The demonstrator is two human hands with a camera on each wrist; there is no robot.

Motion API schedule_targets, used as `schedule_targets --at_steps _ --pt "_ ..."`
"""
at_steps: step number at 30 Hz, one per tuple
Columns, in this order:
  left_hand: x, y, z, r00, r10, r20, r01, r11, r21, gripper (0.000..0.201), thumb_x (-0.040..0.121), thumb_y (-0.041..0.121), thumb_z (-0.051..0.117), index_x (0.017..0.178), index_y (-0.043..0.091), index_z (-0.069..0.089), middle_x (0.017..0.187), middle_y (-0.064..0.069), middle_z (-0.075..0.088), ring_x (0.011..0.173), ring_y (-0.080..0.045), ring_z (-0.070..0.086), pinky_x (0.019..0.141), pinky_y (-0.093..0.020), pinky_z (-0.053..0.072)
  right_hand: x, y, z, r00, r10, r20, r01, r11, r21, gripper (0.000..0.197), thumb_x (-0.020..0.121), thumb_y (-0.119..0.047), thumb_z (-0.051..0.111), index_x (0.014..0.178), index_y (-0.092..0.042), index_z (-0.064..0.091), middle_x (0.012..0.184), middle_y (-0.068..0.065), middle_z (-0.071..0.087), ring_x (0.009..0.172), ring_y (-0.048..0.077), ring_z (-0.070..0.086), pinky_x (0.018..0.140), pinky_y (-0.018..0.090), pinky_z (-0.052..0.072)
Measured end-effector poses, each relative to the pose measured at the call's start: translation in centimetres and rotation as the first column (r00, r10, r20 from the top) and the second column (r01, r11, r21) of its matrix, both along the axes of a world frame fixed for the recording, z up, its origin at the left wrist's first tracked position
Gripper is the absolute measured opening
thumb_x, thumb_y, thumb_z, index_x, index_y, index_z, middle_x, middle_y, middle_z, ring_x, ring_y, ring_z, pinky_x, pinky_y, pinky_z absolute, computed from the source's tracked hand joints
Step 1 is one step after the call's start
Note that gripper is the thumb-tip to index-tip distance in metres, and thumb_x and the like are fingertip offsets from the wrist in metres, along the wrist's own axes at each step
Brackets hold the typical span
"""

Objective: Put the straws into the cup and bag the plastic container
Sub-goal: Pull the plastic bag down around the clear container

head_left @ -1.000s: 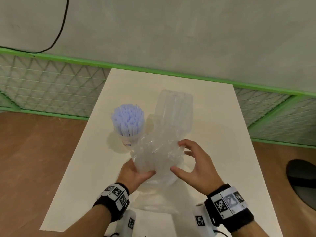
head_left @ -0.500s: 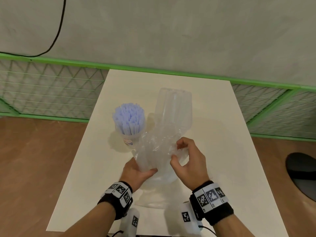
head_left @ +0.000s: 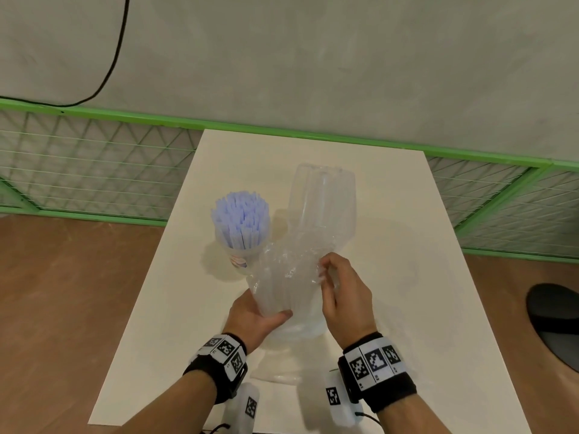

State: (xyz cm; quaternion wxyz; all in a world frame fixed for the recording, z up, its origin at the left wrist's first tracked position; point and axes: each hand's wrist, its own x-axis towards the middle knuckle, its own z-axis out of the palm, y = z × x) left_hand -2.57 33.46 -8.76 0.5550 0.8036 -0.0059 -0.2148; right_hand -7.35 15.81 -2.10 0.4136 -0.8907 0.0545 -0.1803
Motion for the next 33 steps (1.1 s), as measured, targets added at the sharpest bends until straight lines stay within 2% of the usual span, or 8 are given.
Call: schedule_targets --at_steps 3,6,9,12,16,22,28,33 --pt "0.0 0.0 0.0 1.0 0.004 -0.011 -0.004 1.0 0.0 0.054 0.063 0.035 0.088 0.11 0.034 0.061 0.099 0.014 0.071 0.093 -0.001 0.066 0.08 -0.021 0.053 0.0 0.0 0.3 0.999 -0.004 0.037 0.005 1.0 -0.023 0.044 0.091 0.0 0.054 0.118 -0.034 0.048 0.103 -0.011 0.063 0.094 0.0 0.059 0.083 0.002 0.04" --pt "-0.1 0.1 0.0 1.0 0.006 -0.018 -0.007 1.0 -0.003 0.056 0.063 0.037 0.088 0.112 0.031 0.062 0.101 0.013 0.071 0.094 -0.003 0.067 0.084 -0.026 0.054 0.4 0.1 1.3 0.986 -0.076 0.147 0.088 0.994 -0.071 0.019 0.092 -0.015 0.061 0.105 -0.028 0.054 0.093 -0.013 0.058 0.086 0.004 0.056 0.077 -0.001 0.036" --pt "-0.2 0.1 0.1 1.0 0.009 -0.025 -0.009 1.0 -0.015 0.055 0.063 0.036 0.088 0.112 0.033 0.062 0.102 0.013 0.071 0.095 -0.003 0.067 0.086 -0.027 0.054 1.1 -0.4 2.0 0.948 -0.217 0.235 0.234 0.971 -0.048 0.015 0.087 -0.008 0.071 0.094 -0.015 0.059 0.091 -0.009 0.055 0.083 0.003 0.051 0.078 -0.002 0.033" --pt "-0.1 0.1 0.0 0.999 0.005 -0.046 -0.006 1.0 -0.021 0.059 0.059 0.041 0.088 0.112 0.031 0.063 0.102 0.012 0.072 0.096 -0.005 0.067 0.089 -0.031 0.055 1.5 -1.1 2.2 0.934 -0.302 0.192 0.306 0.952 0.008 0.021 0.088 -0.006 0.069 0.105 -0.013 0.059 0.103 -0.005 0.057 0.095 0.009 0.053 0.083 0.0 0.032" --pt "0.0 0.1 -0.3 0.998 0.007 -0.06 -0.007 1.0 -0.002 0.068 0.052 0.05 0.085 0.113 0.028 0.064 0.101 0.011 0.073 0.095 -0.007 0.068 0.091 -0.036 0.055 1.8 -1.5 2.1 0.973 -0.218 0.076 0.22 0.975 -0.027 0.028 0.096 -0.013 0.06 0.124 -0.018 0.057 0.101 -0.006 0.062 0.087 0.007 0.056 0.079 0.015 0.039" --pt "-0.1 0.1 -0.1 0.999 0.012 -0.051 -0.012 1.0 0.01 0.062 0.057 0.043 0.087 0.113 0.027 0.064 0.101 0.01 0.072 0.095 -0.009 0.068 0.09 -0.034 0.055 2.0 -2.0 2.3 0.984 -0.163 0.079 0.168 0.983 -0.068 0.025 0.095 -0.014 0.061 0.119 -0.019 0.061 0.093 -0.006 0.061 0.076 0.009 0.057 0.074 0.015 0.039" --pt "-0.1 0.2 -0.3 0.998 0.011 -0.055 -0.011 1.0 0.009 0.057 0.059 0.042 0.087 0.109 0.032 0.063 0.099 0.01 0.073 0.094 -0.008 0.068 0.091 -0.036 0.055 2.2 -1.9 2.2 0.978 -0.184 0.095 0.191 0.979 -0.072 0.007 0.096 -0.01 0.058 0.1 -0.013 0.062 0.098 0.001 0.057 0.094 -0.008 0.048 0.08 0.0 0.032" --pt "0.0 0.2 -0.3 0.999 0.001 -0.051 0.0 1.0 0.019 0.053 0.057 0.045 0.086 0.104 0.037 0.062 0.098 0.011 0.072 0.093 -0.007 0.068 0.09 -0.037 0.056 2.3 -2.0 2.4 0.982 -0.159 0.104 0.168 0.983 -0.079 0.006 0.099 -0.012 0.054 0.101 -0.012 0.059 0.089 -0.006 0.06 0.083 0.011 0.055 0.075 0.002 0.035"
